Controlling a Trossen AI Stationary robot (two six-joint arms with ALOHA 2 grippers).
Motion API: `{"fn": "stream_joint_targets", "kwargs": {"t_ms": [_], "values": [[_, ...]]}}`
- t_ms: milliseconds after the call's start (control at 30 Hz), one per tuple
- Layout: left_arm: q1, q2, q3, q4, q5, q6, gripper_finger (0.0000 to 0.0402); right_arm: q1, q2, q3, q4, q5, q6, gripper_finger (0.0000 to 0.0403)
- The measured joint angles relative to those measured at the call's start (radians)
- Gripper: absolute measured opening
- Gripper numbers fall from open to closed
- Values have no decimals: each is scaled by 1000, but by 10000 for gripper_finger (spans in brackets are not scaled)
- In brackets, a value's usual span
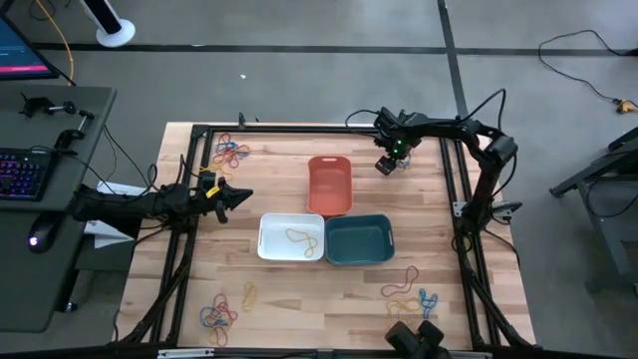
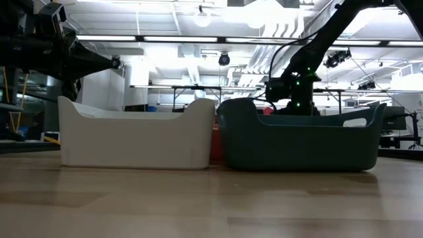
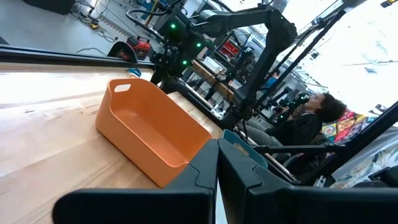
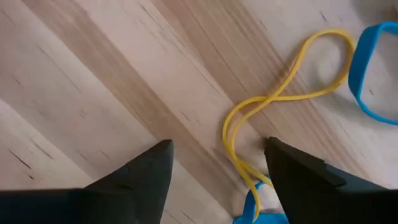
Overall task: Sort rubber bands into baskets
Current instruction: Put the yellow rubber band into the white bin
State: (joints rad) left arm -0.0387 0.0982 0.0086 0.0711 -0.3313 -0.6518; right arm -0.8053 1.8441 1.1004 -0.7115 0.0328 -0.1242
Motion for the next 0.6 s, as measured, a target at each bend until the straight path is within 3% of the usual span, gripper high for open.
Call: {"fn": "stream_joint_targets", "kwargs": {"t_ms": [167,367,600], "values": [[0,0,0,0,0,0,1,-5,32,4,-19,-12,-13,177],[0,0,0,0,0,0,1,-4,60,8,-52,-43,-5,25],[0,0,0,0,0,0,1,-5,-31,-8,-59,-28,49,3]]}}
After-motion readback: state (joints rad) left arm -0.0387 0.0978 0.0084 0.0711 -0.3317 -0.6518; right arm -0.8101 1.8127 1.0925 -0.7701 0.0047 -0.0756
